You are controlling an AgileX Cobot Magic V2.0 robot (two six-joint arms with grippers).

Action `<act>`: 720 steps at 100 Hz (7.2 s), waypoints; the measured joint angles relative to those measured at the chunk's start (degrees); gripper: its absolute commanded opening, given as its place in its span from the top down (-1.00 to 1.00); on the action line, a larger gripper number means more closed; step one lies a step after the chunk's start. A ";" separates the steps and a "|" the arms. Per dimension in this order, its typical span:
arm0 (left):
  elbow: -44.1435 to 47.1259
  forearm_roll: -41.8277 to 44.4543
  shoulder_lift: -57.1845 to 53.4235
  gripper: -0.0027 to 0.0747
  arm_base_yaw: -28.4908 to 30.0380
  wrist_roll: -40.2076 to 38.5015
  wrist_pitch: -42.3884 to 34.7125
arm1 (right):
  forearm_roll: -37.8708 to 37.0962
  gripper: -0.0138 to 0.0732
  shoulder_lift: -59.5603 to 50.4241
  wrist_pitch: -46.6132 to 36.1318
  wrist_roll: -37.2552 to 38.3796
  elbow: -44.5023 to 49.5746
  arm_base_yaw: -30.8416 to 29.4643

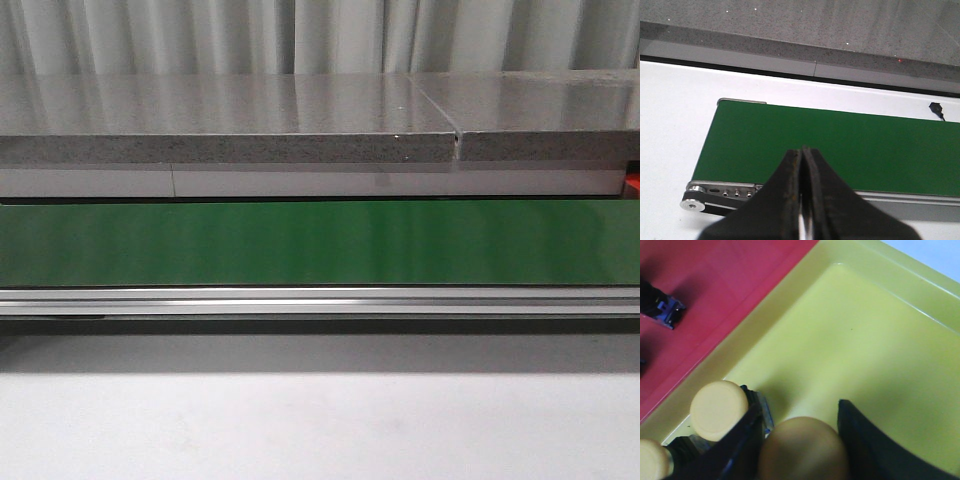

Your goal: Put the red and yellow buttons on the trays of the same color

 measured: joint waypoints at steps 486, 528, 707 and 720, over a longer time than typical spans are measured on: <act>0.00 0.00 0.00 0.98 0.00 0.00 0.00 | 2.34 0.84 -57.89 11.96 -11.51 12.53 51.67; 0.00 0.00 0.00 0.98 0.00 0.00 0.00 | -7.47 0.84 -62.19 11.26 -1.73 12.53 51.67; 0.00 0.00 0.00 0.98 0.00 0.00 0.00 | -42.47 0.84 -80.89 -9.78 35.64 41.23 54.72; 0.00 0.00 0.00 0.98 0.00 0.00 0.00 | -42.47 0.84 -80.89 -9.78 35.64 41.23 54.72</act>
